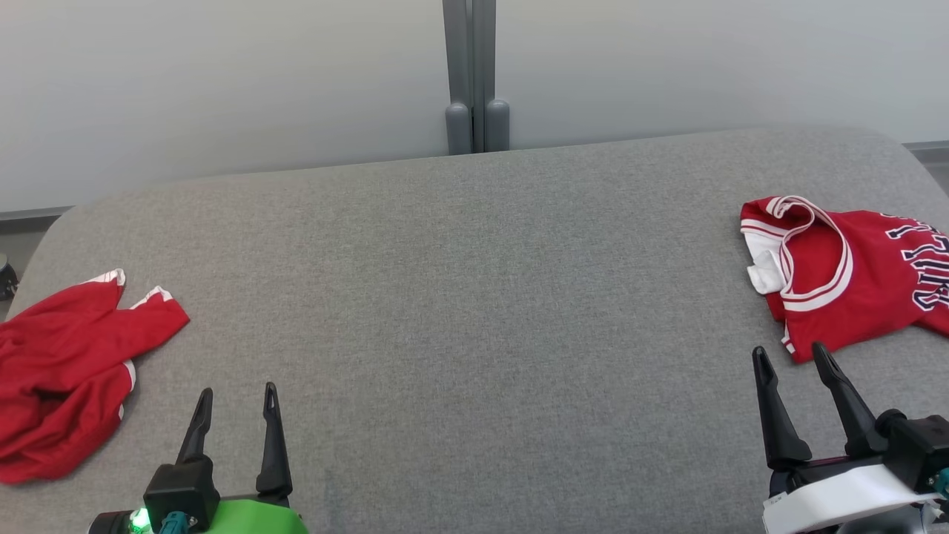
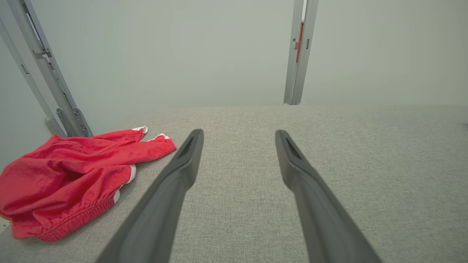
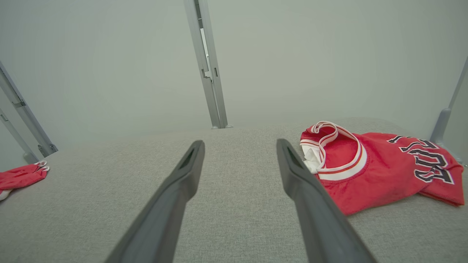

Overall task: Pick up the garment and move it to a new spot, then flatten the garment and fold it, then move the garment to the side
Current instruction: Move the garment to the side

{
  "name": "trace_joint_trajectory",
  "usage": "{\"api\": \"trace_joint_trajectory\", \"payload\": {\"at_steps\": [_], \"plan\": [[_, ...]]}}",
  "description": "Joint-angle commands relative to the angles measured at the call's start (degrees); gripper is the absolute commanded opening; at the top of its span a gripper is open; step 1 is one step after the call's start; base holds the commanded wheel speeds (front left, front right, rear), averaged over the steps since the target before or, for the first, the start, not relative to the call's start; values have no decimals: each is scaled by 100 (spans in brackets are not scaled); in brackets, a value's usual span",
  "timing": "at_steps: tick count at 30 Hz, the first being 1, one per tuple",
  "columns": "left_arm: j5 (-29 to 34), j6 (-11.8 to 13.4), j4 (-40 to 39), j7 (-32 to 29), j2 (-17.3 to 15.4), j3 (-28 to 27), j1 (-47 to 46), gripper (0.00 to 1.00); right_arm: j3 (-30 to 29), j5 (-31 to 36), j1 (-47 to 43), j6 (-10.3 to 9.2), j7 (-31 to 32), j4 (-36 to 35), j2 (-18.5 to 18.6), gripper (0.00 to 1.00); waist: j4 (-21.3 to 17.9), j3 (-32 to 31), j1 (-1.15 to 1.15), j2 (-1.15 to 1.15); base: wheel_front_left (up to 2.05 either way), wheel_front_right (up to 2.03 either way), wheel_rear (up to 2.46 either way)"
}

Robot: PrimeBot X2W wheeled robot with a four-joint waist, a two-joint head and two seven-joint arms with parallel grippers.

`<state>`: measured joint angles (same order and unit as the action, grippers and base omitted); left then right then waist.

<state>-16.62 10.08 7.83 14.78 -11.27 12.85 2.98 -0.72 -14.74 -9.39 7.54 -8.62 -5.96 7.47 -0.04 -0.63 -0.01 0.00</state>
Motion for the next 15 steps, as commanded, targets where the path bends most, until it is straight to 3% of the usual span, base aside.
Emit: {"api": "trace_joint_trajectory", "payload": {"at_steps": [1, 15], "plan": [[-19, -24, 38, 6, -41, -5, 101, 100, -14, 30, -94, -11, 30, -52, -26, 100, -4, -26, 1, 0, 0, 0, 0], [-86, 28, 146, -51, -84, 34, 67, 100, -95, 30, -138, -11, 103, -115, -68, 100, 6, -30, 1, 0, 0, 0, 0]]}}
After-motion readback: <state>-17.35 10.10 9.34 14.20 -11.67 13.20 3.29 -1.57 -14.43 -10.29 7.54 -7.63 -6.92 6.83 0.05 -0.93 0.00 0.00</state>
